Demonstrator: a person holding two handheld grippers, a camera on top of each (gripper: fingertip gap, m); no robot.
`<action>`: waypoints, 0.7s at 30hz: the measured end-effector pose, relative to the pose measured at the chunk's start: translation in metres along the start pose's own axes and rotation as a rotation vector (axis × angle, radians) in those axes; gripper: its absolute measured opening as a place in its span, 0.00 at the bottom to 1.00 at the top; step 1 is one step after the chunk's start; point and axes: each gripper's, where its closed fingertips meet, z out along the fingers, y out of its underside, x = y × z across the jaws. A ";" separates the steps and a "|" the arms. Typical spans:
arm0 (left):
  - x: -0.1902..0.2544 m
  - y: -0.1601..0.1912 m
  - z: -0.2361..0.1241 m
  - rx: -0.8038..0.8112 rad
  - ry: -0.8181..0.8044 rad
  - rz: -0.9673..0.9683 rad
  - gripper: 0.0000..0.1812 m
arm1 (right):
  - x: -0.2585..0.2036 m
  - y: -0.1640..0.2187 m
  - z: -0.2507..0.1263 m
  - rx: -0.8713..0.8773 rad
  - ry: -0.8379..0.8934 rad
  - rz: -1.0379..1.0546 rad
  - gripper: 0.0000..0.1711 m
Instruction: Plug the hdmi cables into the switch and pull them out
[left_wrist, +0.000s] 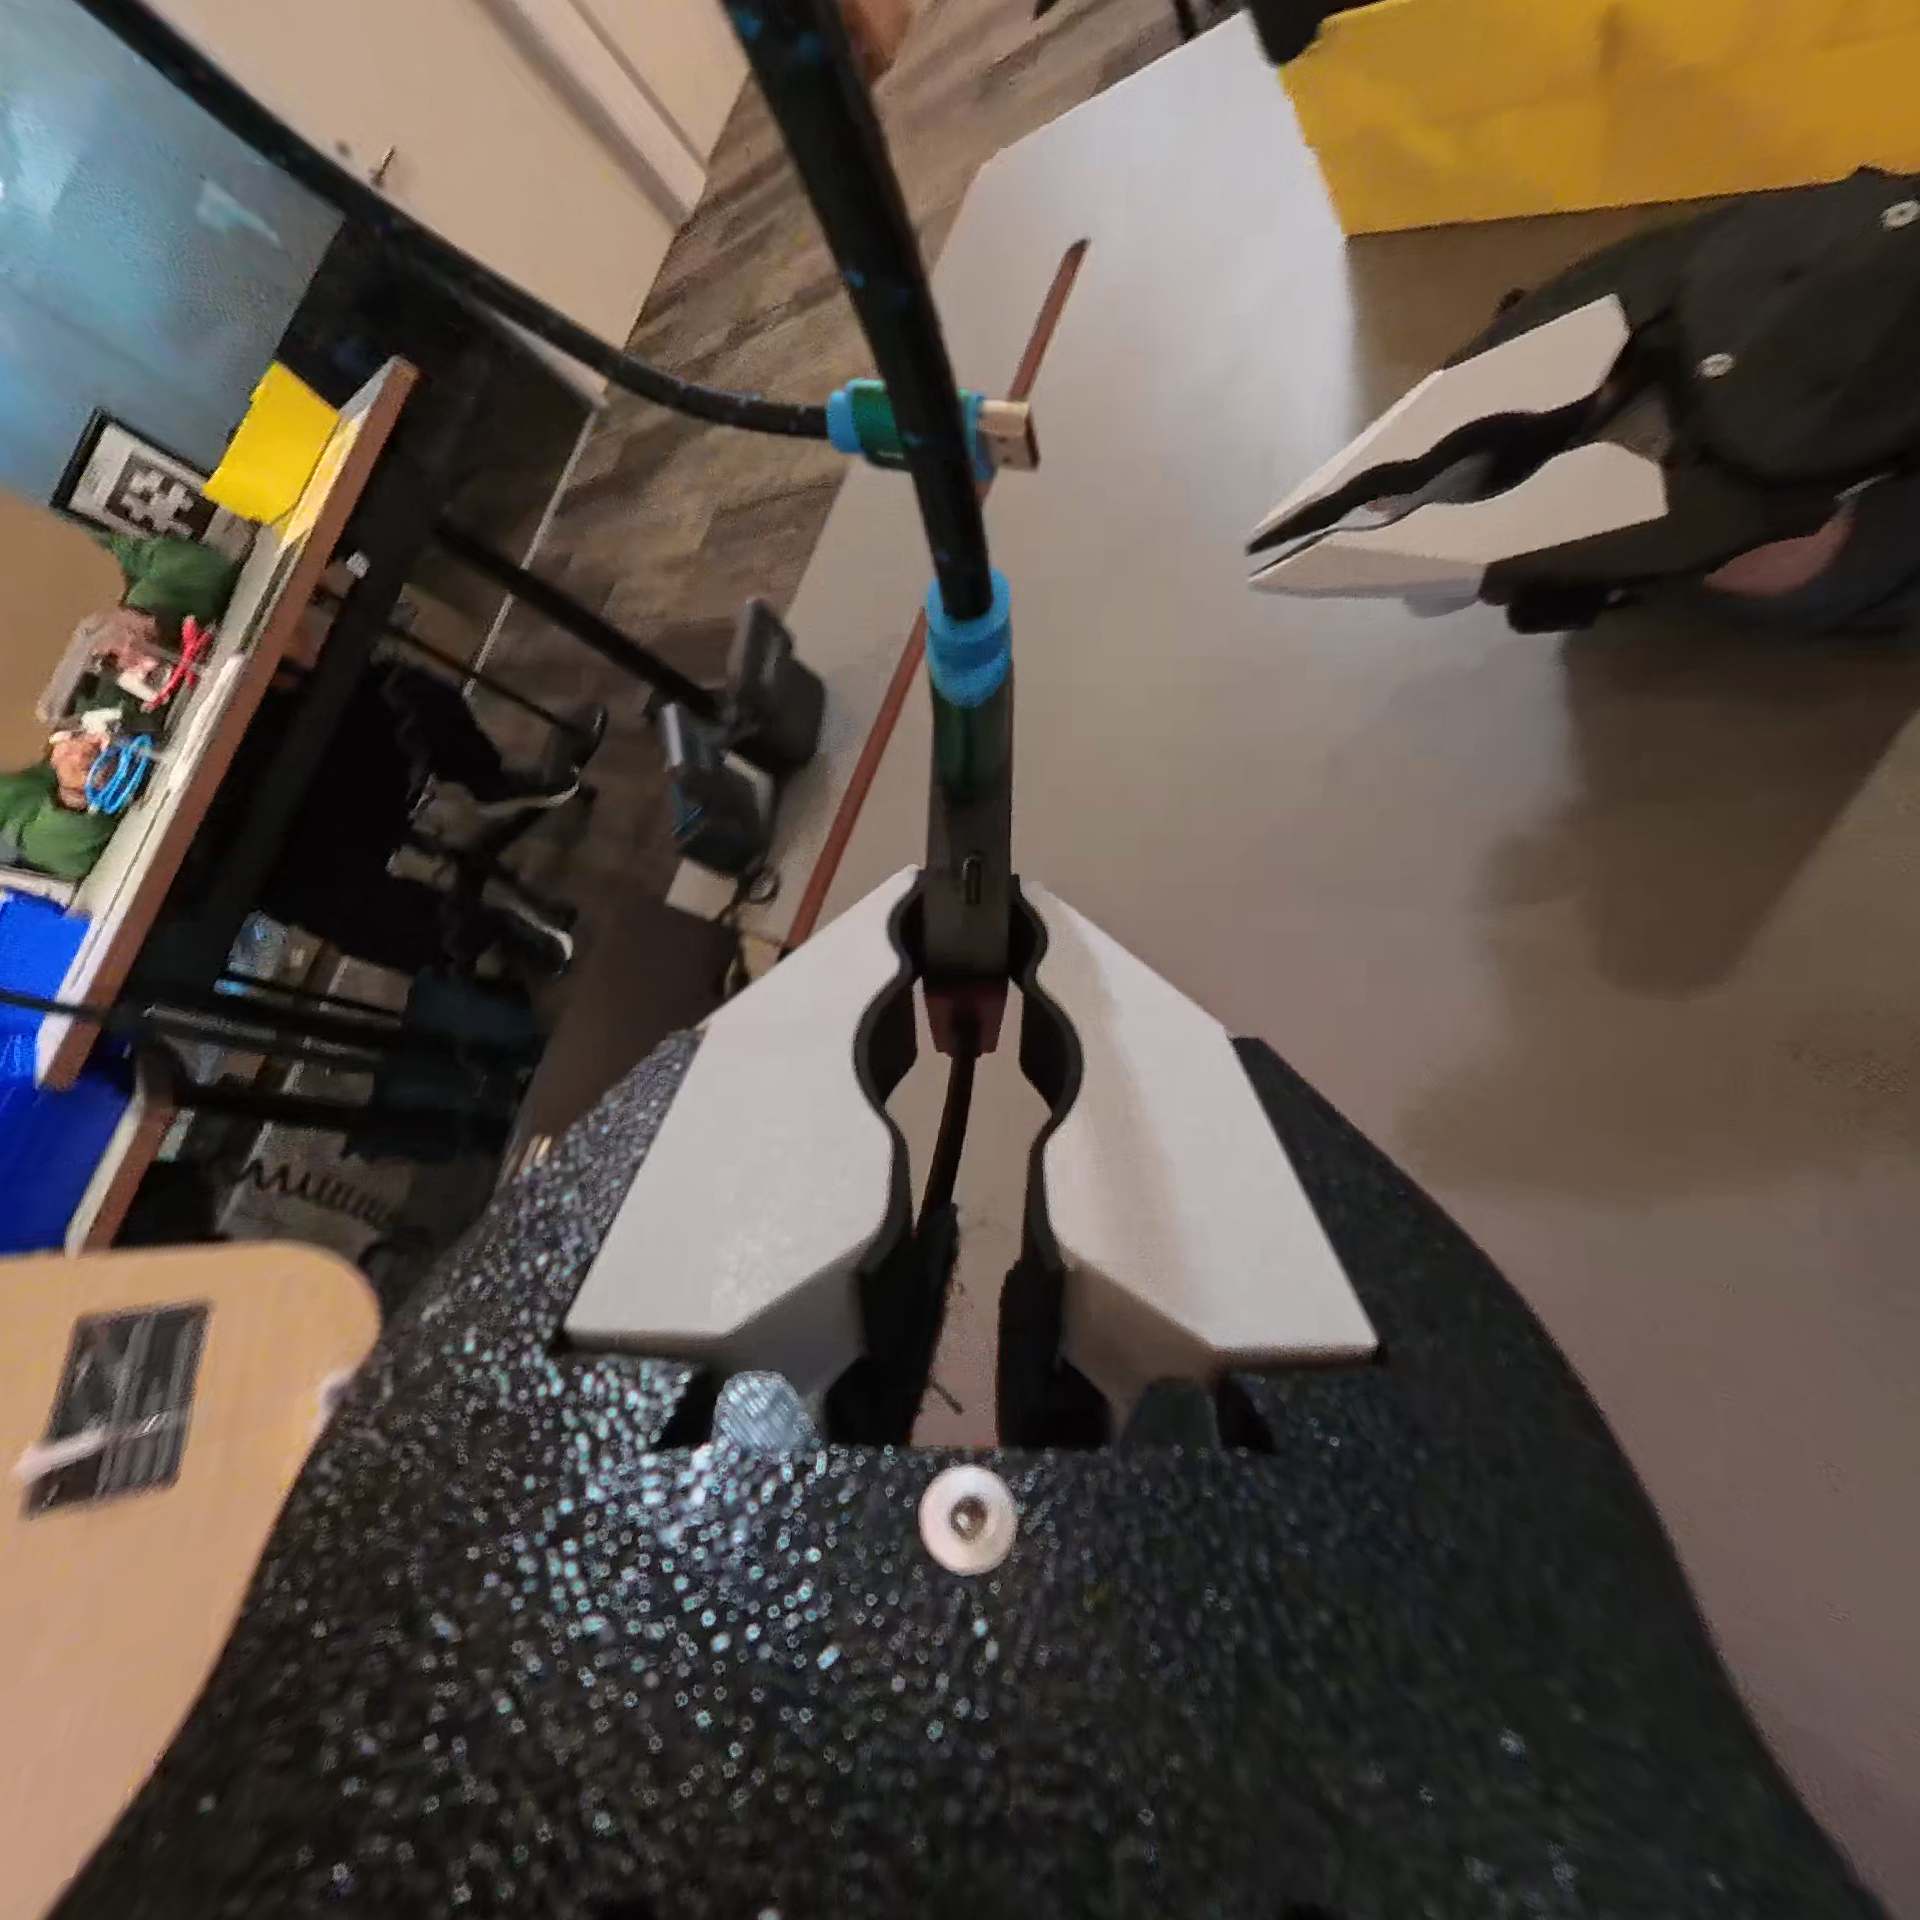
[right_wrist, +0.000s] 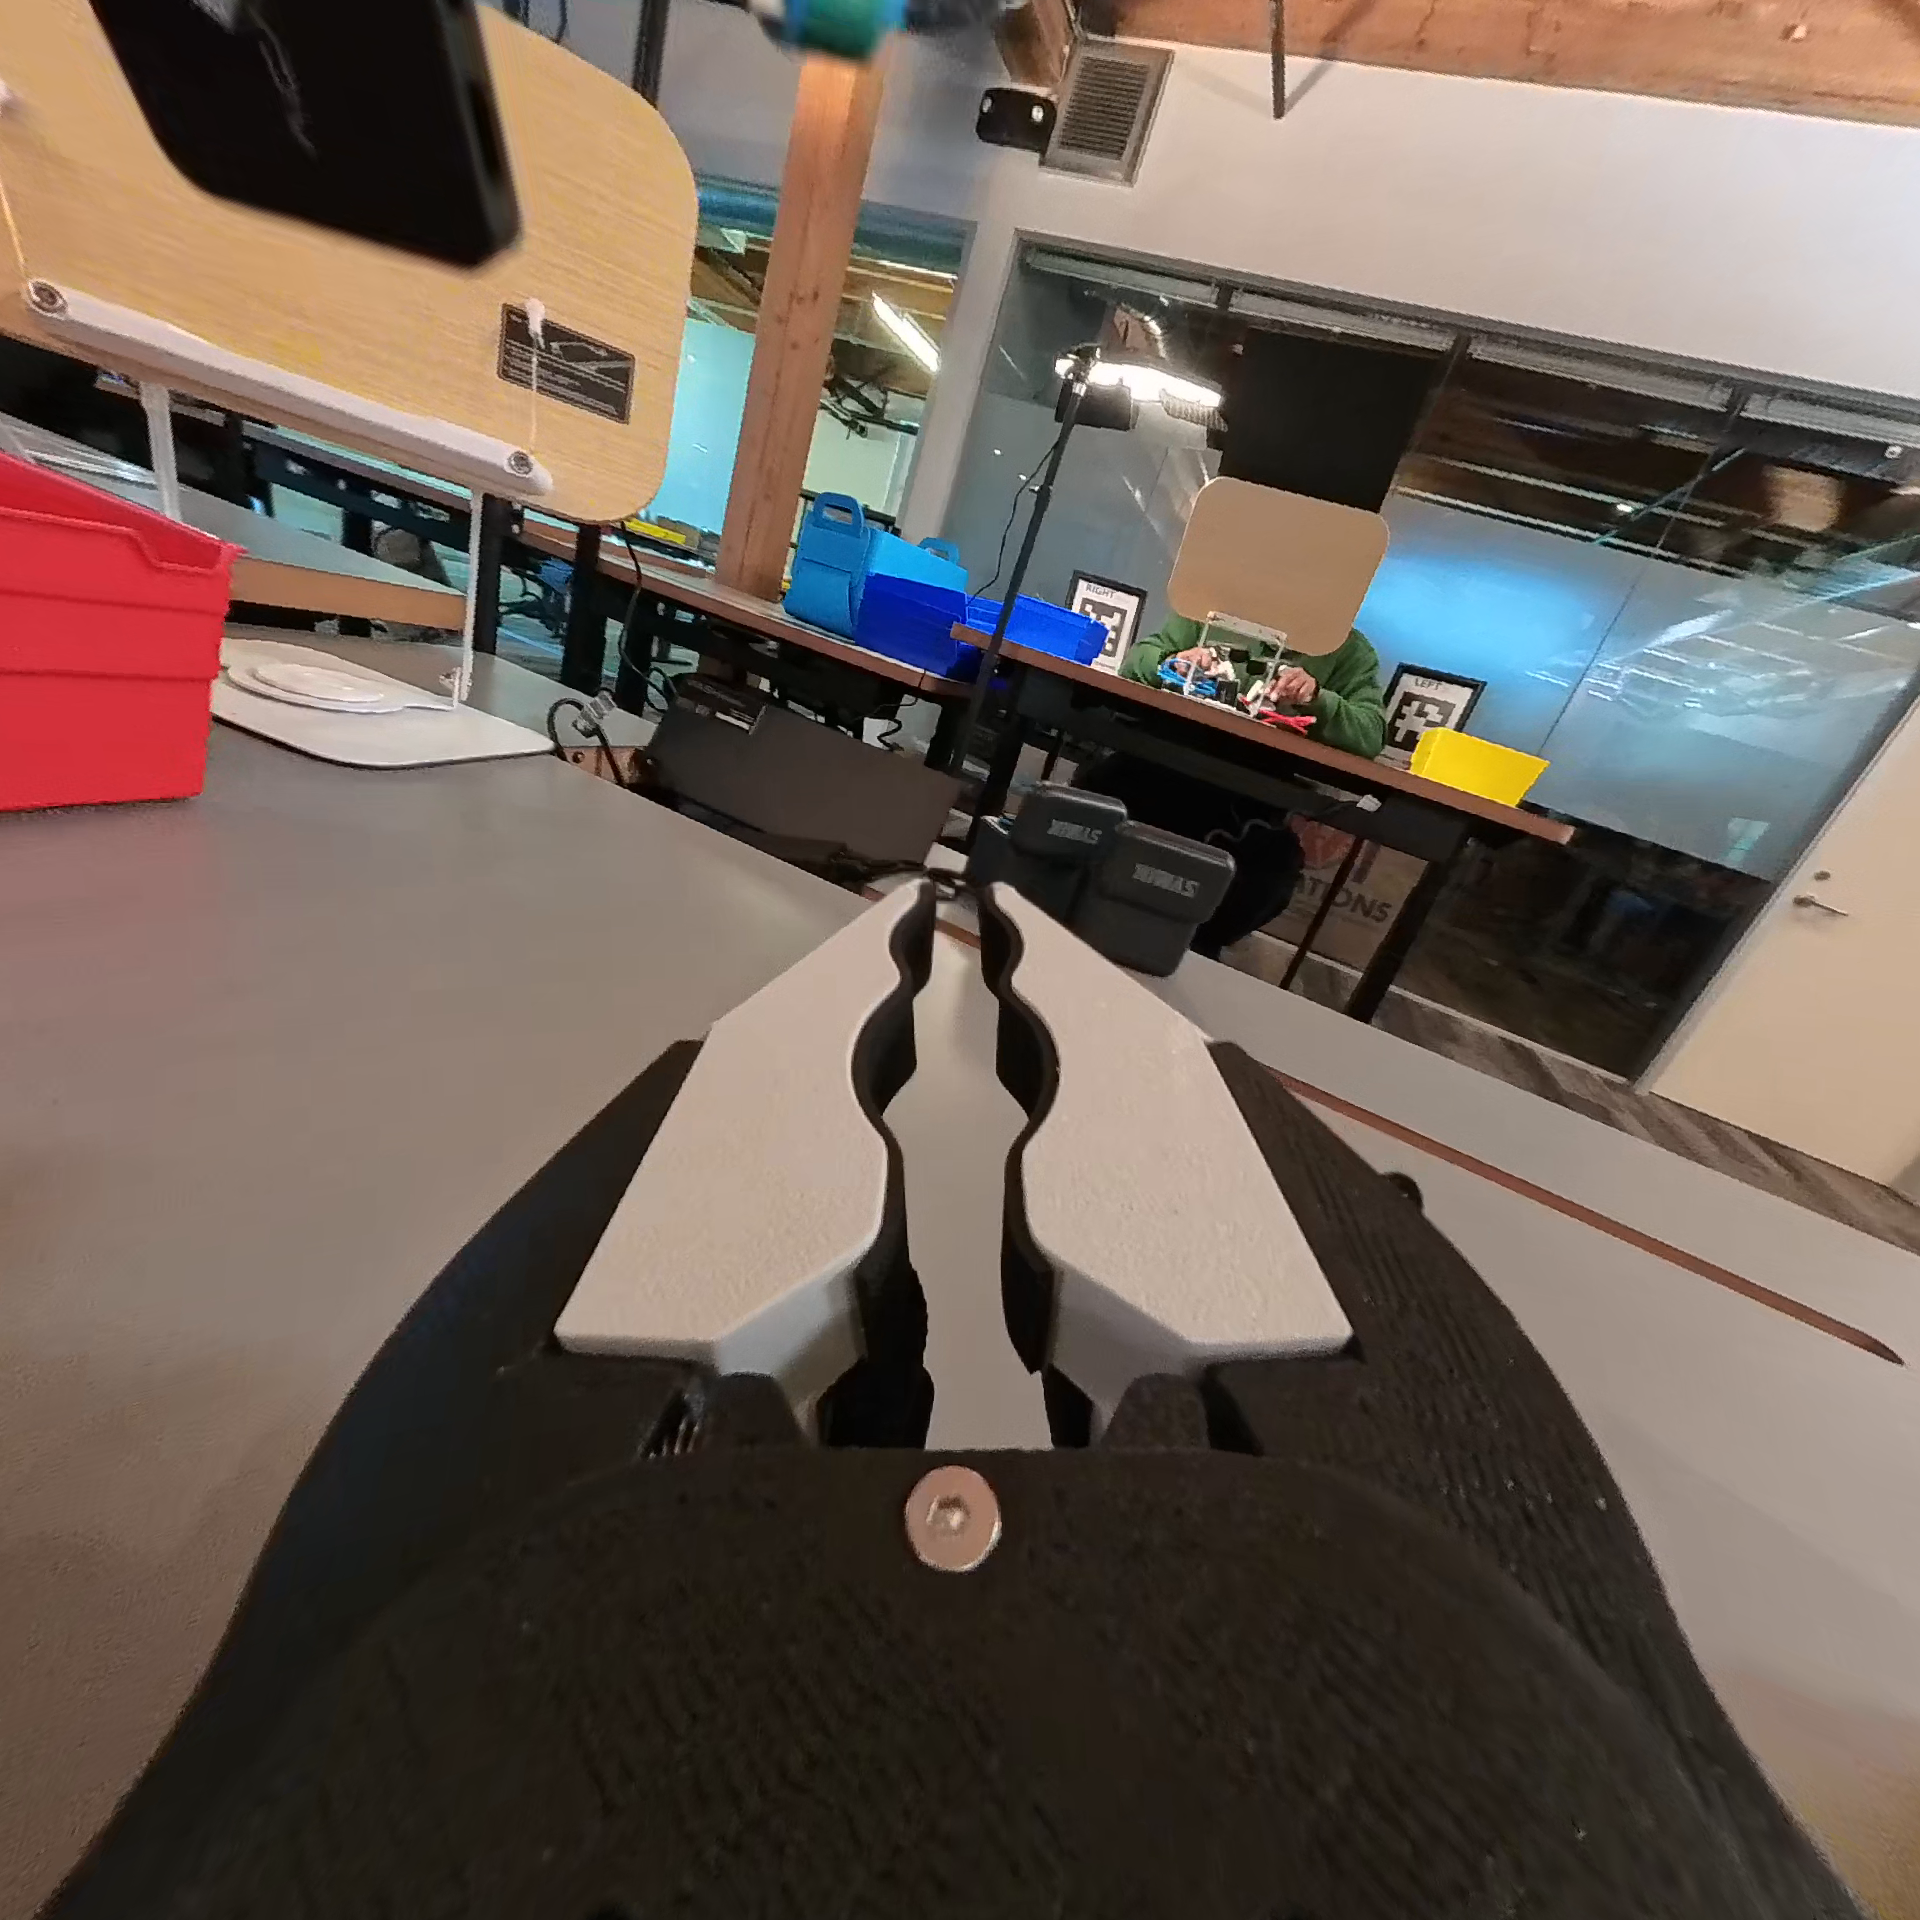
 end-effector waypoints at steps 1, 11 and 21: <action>0.012 -0.004 0.014 0.005 0.007 0.013 0.06 | 0.003 0.001 -0.001 -0.006 0.007 0.002 0.04; 0.095 0.045 0.139 -0.095 -0.034 0.038 0.07 | 0.020 0.008 -0.003 -0.040 0.052 -0.017 0.04; 0.089 0.078 0.156 -0.048 -0.297 0.211 0.06 | -0.026 0.021 -0.009 -0.106 -0.237 -0.228 0.10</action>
